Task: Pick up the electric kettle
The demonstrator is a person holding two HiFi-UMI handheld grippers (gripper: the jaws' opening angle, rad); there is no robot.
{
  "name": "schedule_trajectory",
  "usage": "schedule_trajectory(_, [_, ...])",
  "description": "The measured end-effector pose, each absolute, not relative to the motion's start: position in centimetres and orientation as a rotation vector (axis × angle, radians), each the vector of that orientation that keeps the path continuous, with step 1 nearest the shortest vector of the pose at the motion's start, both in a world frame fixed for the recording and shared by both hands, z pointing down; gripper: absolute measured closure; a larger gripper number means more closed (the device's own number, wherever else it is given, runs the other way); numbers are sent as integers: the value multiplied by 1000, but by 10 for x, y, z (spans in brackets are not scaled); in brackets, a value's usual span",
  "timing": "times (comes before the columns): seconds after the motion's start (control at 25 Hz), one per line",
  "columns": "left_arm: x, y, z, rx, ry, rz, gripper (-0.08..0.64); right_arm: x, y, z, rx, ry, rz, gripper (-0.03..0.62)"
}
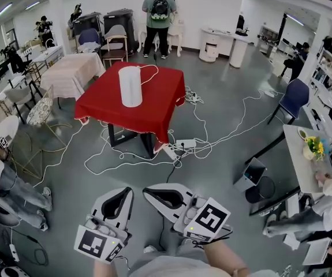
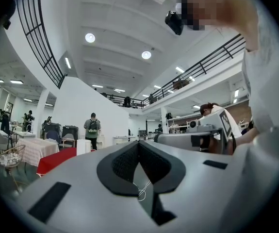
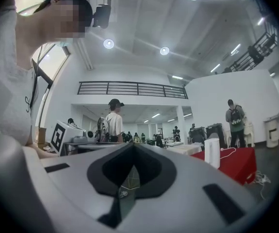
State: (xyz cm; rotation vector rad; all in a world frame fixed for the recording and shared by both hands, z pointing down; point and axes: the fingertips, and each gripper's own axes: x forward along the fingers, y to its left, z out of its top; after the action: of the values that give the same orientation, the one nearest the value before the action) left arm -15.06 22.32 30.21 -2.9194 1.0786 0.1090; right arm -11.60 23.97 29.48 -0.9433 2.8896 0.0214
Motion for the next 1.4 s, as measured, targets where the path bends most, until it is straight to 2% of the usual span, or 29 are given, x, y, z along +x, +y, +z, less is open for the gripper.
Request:
schedule_trajectory(0.2, [-168, 217, 306, -2918, 1038, 111, 551, -129, 237, 301, -989, 2874, 4, 584])
schedule_trajectory(0.6, [-150, 156, 321, -2923, 1080, 153, 549, -110, 181, 315, -968, 2903, 19, 584])
schedule_trajectory(1.0, [-78, 59, 303, -2900, 1142, 165, 549, -44, 78, 294, -823, 2937, 81, 584])
schedule_trajectory(1.4, [-12, 5, 303, -2823, 1176, 69, 549, 11, 25, 296, -713, 2945, 65, 584])
